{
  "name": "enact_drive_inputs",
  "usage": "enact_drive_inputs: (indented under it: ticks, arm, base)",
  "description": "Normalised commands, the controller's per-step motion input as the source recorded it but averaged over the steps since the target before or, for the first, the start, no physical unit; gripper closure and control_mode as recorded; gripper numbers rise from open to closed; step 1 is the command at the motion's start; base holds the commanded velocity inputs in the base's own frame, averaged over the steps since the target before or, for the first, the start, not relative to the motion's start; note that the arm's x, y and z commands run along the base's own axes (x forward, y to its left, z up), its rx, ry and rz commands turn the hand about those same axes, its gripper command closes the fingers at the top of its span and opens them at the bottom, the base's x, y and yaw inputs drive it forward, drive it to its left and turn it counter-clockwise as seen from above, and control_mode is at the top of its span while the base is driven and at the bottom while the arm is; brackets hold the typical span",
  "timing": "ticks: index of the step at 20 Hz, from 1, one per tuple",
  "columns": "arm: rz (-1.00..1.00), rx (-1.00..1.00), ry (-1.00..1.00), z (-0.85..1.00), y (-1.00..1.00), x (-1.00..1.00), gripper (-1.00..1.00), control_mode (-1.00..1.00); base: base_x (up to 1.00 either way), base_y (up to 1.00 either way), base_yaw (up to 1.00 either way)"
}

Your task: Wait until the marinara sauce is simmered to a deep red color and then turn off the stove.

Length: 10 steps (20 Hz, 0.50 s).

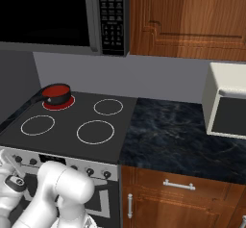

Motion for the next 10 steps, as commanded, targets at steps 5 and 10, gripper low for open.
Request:
enact_drive_inputs:
  ticks: [5, 10]
  arm:
    - [-0.23, 0.56, -0.16, 0.00, -0.35, -0.16, 1.00, -1.00]
    - [-0.24, 0.59, -0.15, 0.00, -0.42, -0.18, 1.00, -1.00]
  base:
    - [0.00, 0.00, 0.00]
    - [0.00, 0.00, 0.00]
